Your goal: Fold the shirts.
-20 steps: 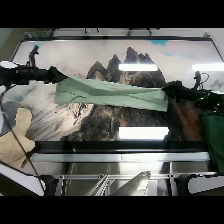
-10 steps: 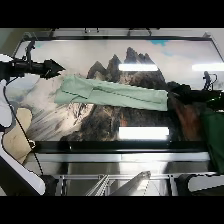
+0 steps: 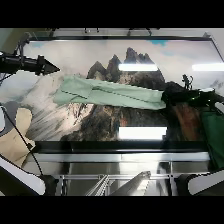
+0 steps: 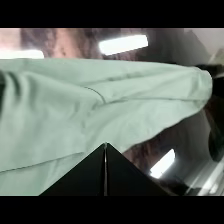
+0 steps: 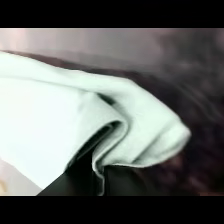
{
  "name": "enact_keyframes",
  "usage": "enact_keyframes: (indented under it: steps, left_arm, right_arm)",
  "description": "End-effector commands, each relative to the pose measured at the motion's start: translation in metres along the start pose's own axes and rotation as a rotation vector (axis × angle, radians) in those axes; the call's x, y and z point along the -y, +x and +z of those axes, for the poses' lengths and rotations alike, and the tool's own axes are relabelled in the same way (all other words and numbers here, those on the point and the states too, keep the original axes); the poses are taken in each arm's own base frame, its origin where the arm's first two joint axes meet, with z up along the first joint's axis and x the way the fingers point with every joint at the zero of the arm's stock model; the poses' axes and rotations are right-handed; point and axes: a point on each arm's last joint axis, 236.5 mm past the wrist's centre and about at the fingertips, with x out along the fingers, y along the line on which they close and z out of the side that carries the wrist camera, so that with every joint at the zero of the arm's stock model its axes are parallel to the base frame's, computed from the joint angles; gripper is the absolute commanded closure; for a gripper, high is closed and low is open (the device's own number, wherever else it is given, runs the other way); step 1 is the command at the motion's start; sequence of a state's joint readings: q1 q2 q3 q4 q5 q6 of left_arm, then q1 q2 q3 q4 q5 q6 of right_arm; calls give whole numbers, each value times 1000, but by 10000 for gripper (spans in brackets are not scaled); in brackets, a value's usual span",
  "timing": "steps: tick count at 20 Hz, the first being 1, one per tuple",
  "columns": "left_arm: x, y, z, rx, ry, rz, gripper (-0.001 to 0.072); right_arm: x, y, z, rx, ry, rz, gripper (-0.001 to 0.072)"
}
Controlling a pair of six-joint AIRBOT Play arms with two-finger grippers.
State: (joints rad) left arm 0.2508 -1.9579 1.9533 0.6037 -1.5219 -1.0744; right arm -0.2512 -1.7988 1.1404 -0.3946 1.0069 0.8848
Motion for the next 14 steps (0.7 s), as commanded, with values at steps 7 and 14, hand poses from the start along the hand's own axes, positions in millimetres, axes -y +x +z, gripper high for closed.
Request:
enact_keyframes:
  steps: [7,14]
  left_arm:
    - [80,199,-81,-285,256,183,704]
    - [124,332,-142,-325,484,257,701]
  right_arm:
    - [-96,-73,-29,-154,-79,299,700]
    - [-164,-152,-45,-182,-116,507,699]
